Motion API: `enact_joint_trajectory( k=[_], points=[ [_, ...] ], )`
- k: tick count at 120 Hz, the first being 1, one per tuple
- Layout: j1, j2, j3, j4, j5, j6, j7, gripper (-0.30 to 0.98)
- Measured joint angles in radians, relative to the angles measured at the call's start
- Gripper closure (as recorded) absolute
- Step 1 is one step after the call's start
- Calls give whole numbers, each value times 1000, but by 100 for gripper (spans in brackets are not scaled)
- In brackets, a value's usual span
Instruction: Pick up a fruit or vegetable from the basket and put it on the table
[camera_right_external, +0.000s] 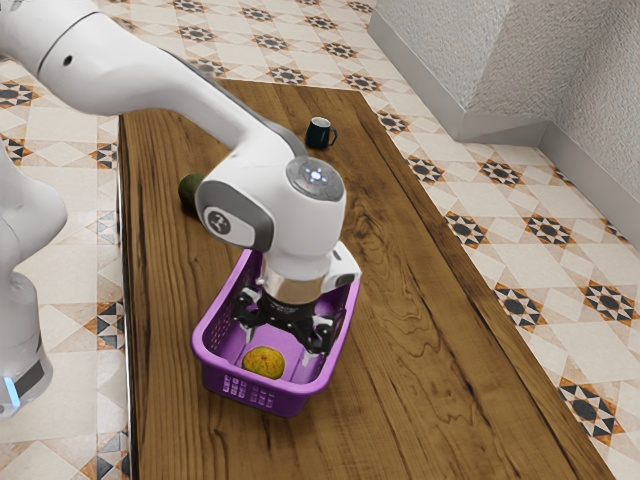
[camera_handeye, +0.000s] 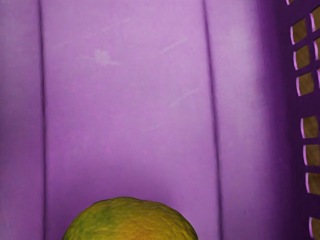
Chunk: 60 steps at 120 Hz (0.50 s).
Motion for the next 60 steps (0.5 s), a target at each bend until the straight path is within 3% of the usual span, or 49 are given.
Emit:
enact_joint_trajectory(
  k=[60],
  points=[
    [-17,-22,54,-78,0,98,37,0]
  ],
)
